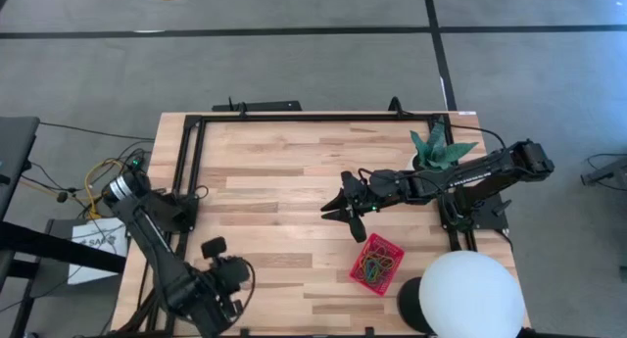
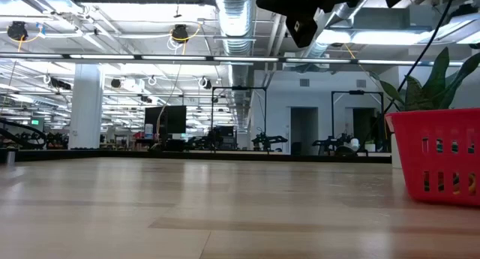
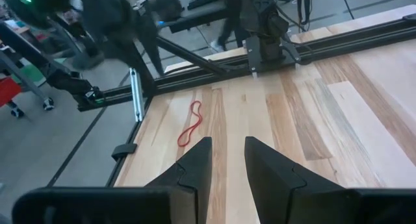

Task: Pick and place items into bin
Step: Put the red rubber band into the red bin

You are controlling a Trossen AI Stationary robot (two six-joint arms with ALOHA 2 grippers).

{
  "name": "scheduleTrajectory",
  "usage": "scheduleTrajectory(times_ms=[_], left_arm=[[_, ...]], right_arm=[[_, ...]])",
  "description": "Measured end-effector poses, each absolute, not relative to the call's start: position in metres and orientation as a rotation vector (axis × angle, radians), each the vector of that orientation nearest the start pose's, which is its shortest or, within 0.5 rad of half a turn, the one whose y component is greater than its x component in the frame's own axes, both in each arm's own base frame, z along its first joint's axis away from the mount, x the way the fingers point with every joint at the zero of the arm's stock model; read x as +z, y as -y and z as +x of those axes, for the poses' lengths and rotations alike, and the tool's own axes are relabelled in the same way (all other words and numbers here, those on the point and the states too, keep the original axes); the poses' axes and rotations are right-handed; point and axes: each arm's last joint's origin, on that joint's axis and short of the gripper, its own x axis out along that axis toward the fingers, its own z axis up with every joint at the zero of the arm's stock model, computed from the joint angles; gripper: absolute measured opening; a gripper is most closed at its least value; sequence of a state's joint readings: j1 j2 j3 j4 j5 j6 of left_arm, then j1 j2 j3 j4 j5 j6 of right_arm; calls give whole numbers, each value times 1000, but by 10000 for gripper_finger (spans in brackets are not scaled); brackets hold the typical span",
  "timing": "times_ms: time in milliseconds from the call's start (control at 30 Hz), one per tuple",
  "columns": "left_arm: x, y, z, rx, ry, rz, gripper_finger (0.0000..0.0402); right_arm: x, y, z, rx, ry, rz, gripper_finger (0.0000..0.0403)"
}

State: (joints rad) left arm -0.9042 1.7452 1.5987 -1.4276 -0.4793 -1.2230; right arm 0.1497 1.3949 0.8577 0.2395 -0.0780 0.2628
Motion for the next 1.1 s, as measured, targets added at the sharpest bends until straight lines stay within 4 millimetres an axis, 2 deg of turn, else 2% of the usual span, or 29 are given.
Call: scheduleTrajectory(times_ms=[267, 400, 500, 667, 867, 1100], left_arm=[[208, 251, 207, 141, -1125, -485, 69], [175, 247, 206, 214, -1135, -561, 69], [156, 239, 202, 301, -1233, -493, 69], [147, 233, 200, 306, -1337, -395, 69], [147, 232, 203, 308, -1280, -347, 69], [150, 239, 210, 236, -1219, -420, 69]], right_arm=[[261, -48, 304, 186, -326, 249, 87], [261, -48, 304, 186, -326, 249, 87], [261, -49, 303, 188, -326, 249, 87], [261, -49, 303, 189, -326, 249, 87], [261, -49, 303, 189, -326, 249, 87], [261, -49, 303, 189, -326, 249, 87]])
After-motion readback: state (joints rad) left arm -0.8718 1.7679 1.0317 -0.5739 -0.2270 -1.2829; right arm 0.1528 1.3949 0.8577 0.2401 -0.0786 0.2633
